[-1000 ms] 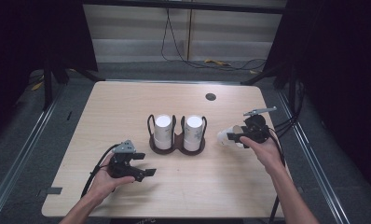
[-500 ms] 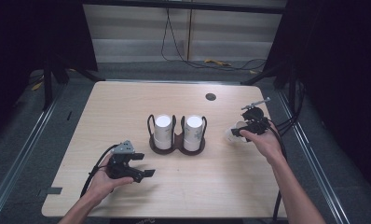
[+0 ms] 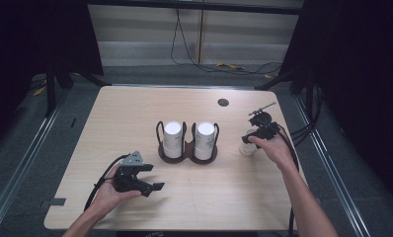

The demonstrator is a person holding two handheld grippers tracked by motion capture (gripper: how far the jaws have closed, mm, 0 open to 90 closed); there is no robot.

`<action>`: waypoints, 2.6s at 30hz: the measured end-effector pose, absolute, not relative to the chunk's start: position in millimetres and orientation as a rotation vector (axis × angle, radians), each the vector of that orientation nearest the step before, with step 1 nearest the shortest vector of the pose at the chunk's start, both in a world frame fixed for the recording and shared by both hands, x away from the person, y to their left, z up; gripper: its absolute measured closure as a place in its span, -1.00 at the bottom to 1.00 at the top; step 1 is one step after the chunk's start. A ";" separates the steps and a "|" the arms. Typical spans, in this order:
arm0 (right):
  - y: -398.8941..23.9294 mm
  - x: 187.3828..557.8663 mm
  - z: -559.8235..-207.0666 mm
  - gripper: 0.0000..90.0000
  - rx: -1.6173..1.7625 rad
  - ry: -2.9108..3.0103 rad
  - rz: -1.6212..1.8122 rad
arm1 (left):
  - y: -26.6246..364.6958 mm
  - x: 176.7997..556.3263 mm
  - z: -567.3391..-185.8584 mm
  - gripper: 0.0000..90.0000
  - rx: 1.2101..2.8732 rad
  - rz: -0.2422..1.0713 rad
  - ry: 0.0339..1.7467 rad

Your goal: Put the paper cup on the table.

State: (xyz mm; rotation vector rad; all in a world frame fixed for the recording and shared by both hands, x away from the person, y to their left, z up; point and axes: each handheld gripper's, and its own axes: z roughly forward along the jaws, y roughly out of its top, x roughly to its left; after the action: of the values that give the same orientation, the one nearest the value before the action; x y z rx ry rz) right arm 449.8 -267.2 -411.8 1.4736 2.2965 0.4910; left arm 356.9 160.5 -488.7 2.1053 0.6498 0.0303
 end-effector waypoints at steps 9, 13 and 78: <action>-261.9 453.6 -417.4 -0.43 1.465 2.282 0.529 | 159.9 354.3 -485.2 -0.64 2.071 0.009 0.650; -264.2 453.2 -418.7 -0.49 1.474 2.272 0.561 | 160.1 355.3 -487.2 -0.64 2.095 0.016 0.657; -266.4 301.3 -450.1 -0.54 1.442 2.086 1.057 | 180.2 347.0 -492.1 -0.61 2.078 0.076 0.834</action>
State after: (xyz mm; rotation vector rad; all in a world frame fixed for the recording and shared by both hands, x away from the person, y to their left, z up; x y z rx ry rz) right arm 301.3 -266.4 -450.1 1.4422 2.0859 1.0573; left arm 347.0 180.2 -492.1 2.0783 0.8337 0.0757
